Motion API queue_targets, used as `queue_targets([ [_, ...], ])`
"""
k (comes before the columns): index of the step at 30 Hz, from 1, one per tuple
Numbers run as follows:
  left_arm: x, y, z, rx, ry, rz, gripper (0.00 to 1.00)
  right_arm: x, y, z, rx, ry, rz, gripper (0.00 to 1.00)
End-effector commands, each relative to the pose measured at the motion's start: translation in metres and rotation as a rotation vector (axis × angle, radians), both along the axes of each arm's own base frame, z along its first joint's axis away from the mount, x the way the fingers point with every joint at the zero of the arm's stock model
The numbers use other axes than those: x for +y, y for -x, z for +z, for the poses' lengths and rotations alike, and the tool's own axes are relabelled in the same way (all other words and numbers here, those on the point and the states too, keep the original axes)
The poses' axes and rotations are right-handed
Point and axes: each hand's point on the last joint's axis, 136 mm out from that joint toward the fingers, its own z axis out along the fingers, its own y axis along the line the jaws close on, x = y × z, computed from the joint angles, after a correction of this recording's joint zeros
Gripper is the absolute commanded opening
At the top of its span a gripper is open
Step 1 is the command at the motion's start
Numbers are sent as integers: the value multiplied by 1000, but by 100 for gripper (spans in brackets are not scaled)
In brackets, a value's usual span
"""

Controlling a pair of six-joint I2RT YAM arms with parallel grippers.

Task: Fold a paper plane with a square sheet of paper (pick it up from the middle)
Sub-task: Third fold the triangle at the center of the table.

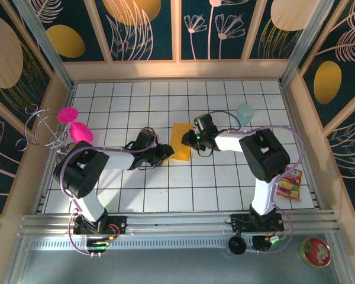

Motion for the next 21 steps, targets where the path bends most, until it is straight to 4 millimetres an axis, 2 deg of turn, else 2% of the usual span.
queue_targets([
  [1,-3,-3,-10,38,20,23,34,-18,9,-17,49,61,-35,28],
  [13,-4,-24,-5,1,20,2,23,-17,10,-16,45,56,-34,28],
  [21,0,-34,-5,-14,1,-21,20,-18,10,-15,43,54,-36,28],
])
